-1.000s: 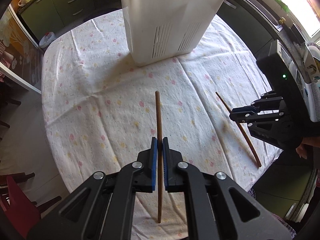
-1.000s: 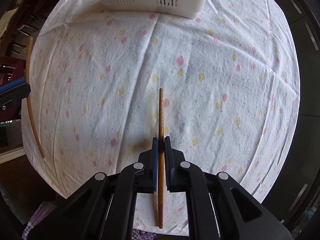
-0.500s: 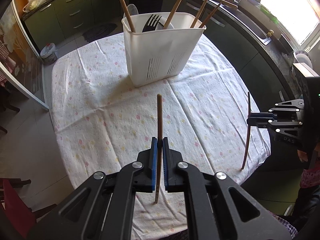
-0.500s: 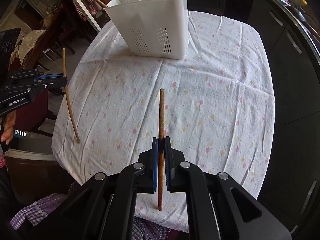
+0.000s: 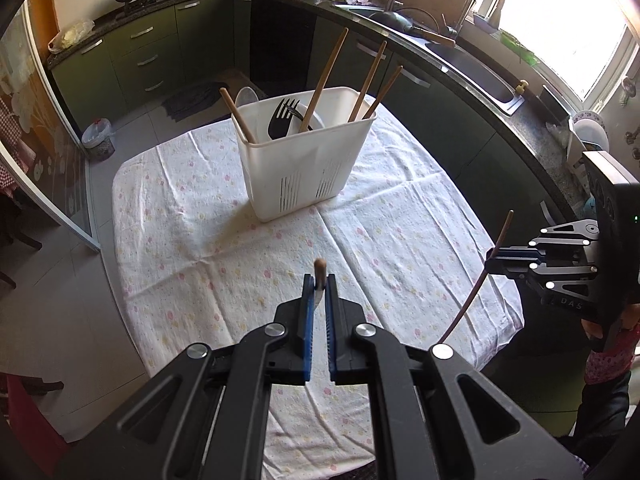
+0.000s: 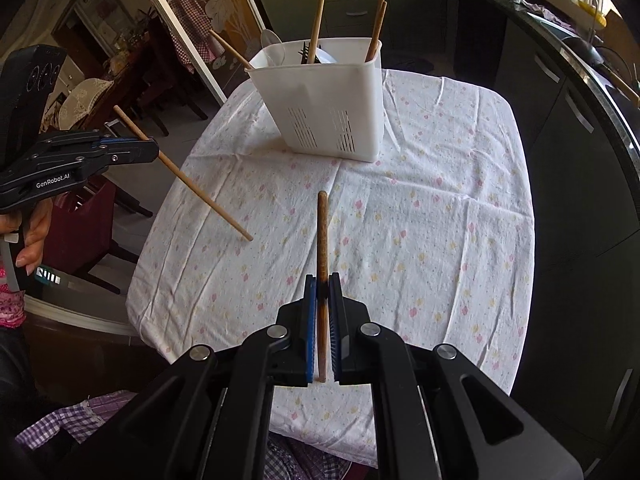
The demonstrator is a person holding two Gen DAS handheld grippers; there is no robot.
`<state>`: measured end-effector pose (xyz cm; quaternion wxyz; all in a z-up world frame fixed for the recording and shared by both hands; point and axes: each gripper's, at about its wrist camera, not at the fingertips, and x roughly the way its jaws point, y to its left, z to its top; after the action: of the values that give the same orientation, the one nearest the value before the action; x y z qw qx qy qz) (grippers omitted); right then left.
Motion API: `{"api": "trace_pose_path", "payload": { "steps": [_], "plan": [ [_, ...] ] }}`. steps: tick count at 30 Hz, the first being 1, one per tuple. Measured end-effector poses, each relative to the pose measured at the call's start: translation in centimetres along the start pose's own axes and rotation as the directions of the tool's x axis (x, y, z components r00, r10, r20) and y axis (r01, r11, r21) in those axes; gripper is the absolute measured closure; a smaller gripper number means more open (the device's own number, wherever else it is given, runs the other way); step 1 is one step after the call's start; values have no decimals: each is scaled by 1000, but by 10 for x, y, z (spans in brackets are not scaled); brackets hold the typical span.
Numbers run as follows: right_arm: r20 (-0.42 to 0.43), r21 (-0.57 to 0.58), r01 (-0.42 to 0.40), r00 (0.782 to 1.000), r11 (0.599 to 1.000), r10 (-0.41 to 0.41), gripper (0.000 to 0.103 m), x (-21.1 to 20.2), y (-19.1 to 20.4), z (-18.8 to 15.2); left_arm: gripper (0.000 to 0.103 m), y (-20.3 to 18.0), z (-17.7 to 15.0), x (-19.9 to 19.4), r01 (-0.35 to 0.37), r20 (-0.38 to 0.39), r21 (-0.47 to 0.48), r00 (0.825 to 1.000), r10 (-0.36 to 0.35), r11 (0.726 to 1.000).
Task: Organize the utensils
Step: 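Lift both chopsticks upright and lower them into the white utensil holder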
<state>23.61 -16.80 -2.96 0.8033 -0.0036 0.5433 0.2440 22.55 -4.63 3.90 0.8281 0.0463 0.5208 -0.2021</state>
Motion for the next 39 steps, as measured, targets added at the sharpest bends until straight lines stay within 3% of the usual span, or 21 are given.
{"api": "trace_pose_path", "payload": {
  "steps": [13, 24, 29, 33, 39],
  "plan": [
    [128, -23, 6, 992, 1000, -3, 96, -47, 11, 37, 98, -6, 40, -52, -4, 148, -7, 989, 5, 1000],
    [184, -26, 8, 983, 1000, -3, 96, -73, 18, 63, 98, -11, 102, -105, -35, 335, -42, 941, 47, 998],
    [170, -31, 2, 985, 1000, 3, 96, -69, 16, 59, 98, -4, 127, -101, -54, 370, -81, 925, 80, 995],
    [168, -28, -1, 986, 1000, 6, 96, -67, 11, 57, 98, 2, 139, -83, -66, 370, -96, 924, 97, 993],
    [171, -21, -4, 985, 1000, 8, 96, -68, 8, 58, 98, 6, 144, -48, -89, 332, -100, 936, 118, 991]
  ]
}}
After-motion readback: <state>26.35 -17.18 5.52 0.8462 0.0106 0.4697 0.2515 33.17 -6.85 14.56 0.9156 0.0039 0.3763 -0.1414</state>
